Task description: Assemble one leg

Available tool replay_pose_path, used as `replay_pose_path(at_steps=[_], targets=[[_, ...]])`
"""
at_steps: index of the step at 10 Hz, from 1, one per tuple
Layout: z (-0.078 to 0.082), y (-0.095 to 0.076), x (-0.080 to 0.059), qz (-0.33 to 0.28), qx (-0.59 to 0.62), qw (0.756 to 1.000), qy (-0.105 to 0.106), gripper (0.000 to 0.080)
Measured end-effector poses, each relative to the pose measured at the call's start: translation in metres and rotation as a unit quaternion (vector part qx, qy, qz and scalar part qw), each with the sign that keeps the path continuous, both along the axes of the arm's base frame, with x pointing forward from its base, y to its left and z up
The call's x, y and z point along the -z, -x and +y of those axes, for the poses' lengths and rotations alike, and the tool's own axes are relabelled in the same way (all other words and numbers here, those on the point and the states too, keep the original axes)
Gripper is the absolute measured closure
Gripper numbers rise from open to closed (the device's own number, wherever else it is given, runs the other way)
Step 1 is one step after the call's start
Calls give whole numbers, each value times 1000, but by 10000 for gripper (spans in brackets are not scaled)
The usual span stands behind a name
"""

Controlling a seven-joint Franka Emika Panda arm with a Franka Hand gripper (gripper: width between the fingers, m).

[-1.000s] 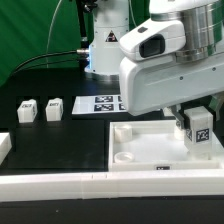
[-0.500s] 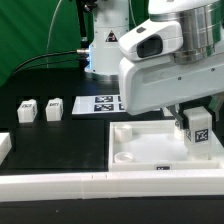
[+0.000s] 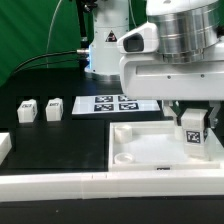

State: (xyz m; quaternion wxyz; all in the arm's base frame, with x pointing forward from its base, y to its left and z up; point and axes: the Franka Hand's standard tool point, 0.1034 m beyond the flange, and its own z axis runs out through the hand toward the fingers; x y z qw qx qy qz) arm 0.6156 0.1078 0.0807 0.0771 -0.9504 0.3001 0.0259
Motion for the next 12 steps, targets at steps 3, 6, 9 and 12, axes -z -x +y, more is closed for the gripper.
replay_pose_path(at_steps=[3, 6, 9, 12], targets=[[9, 2, 1, 33, 191, 981, 0, 502], [17, 3, 1, 56, 300, 952, -16, 502], [18, 3, 1, 55, 293, 954, -16, 242], [19, 3, 1, 52, 275, 960, -16, 167]])
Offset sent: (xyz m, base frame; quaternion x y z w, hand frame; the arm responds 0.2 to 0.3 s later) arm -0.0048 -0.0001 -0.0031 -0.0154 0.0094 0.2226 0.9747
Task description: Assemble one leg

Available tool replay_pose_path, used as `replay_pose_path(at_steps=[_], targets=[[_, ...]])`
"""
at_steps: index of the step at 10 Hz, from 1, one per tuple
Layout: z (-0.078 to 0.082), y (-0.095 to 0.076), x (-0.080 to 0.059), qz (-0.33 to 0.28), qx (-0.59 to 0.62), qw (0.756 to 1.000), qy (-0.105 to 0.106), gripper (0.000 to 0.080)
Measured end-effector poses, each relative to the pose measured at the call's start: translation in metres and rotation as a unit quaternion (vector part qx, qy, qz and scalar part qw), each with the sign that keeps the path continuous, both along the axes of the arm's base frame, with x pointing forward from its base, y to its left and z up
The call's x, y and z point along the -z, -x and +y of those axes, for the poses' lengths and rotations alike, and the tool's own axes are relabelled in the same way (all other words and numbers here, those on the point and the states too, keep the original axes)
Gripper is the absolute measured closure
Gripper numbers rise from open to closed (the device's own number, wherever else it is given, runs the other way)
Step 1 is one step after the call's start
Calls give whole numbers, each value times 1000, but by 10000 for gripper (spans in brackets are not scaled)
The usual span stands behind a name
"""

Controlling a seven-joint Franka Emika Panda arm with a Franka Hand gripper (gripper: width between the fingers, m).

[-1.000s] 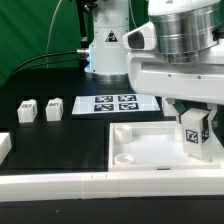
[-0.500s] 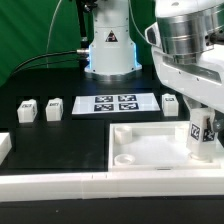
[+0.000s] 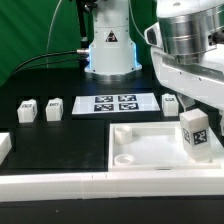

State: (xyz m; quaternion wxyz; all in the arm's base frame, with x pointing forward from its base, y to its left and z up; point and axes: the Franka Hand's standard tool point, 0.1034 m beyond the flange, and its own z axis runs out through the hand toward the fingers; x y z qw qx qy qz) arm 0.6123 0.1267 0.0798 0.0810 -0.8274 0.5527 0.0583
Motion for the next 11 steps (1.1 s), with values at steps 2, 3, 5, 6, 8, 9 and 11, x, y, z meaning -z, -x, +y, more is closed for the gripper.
replay_pose_path(at_steps=[2, 3, 5, 6, 8, 9, 11], targets=[[0, 0, 1, -10, -51, 999, 1, 152], [-1, 0, 1, -25, -127, 992, 0, 152], [-2, 0, 1, -43, -220, 975, 0, 150], [-2, 0, 2, -57, -289, 956, 0, 150], [-12, -2, 5, -82, -411, 908, 0, 150], [-19, -2, 6, -86, -427, 900, 0, 150], [-30, -2, 10, -90, -435, 896, 5, 150]])
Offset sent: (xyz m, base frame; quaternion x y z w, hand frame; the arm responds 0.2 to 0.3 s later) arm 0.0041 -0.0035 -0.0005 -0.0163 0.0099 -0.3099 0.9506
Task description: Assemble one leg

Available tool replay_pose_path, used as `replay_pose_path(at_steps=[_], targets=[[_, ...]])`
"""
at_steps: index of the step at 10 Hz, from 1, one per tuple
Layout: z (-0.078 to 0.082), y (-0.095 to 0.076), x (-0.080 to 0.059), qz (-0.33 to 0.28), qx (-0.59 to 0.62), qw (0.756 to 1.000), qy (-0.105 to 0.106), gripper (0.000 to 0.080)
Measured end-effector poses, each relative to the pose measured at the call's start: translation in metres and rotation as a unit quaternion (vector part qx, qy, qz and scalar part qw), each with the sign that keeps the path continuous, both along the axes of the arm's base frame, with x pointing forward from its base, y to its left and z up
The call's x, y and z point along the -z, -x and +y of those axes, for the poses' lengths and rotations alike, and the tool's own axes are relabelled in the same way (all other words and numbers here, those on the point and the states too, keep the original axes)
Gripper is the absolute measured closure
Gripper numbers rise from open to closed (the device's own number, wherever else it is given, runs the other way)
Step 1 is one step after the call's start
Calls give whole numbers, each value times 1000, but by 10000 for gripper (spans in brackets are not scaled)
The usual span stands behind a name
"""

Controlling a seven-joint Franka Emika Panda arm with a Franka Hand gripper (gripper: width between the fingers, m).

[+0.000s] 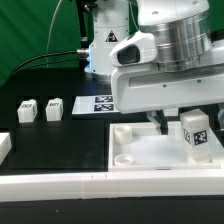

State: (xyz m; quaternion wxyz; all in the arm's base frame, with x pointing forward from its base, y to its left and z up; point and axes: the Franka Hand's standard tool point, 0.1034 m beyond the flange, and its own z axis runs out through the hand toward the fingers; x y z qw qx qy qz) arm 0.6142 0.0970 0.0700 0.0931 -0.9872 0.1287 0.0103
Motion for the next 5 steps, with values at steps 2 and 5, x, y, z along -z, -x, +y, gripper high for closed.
replay_pose_path(at_steps=[2, 5], targets=[[-2, 0, 0, 0, -1, 1000, 1, 150], [18, 2, -4, -4, -31, 999, -1, 150]])
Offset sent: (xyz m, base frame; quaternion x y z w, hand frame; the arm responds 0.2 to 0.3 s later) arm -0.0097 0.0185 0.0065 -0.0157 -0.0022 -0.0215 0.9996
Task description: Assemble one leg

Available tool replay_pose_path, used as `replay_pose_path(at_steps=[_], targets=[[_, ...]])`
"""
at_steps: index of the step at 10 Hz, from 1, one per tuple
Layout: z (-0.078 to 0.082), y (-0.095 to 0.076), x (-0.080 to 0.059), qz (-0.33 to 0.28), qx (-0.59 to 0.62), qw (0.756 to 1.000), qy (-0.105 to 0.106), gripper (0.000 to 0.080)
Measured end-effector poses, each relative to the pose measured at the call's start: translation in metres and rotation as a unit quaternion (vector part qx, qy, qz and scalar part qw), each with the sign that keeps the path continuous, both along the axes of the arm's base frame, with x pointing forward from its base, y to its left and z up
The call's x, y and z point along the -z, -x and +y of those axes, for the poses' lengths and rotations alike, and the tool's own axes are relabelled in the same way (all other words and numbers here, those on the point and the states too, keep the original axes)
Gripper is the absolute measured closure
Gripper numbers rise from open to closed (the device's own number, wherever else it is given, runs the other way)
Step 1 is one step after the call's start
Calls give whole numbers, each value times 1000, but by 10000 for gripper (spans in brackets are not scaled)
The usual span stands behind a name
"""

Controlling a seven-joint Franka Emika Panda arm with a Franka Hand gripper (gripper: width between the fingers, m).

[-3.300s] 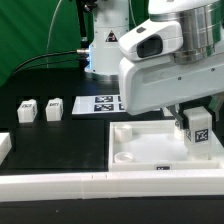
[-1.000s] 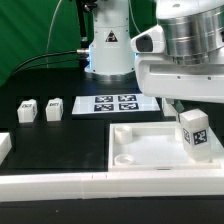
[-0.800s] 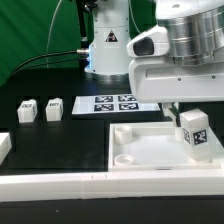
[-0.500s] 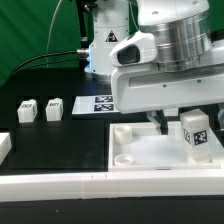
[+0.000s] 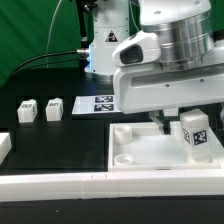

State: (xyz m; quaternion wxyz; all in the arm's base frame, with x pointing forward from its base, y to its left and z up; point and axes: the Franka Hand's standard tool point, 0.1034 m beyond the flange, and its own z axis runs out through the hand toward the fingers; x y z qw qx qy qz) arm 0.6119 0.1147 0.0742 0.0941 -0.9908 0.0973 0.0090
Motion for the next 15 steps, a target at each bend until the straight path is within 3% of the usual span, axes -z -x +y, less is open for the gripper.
replay_pose_path(at_steps=[4, 5, 6, 7, 8, 12, 15], targets=[[2, -2, -2, -4, -33, 999, -2, 150], [2, -2, -2, -4, -33, 999, -2, 252], [2, -2, -1, -3, -33, 999, -2, 252], [2, -2, -1, -3, -33, 999, -2, 403], [-3, -2, 0, -2, -31, 1000, 1, 498], [-4, -2, 1, 2, -8, 1000, 1, 501], [-3, -2, 1, 29, 138, 990, -6, 503]])
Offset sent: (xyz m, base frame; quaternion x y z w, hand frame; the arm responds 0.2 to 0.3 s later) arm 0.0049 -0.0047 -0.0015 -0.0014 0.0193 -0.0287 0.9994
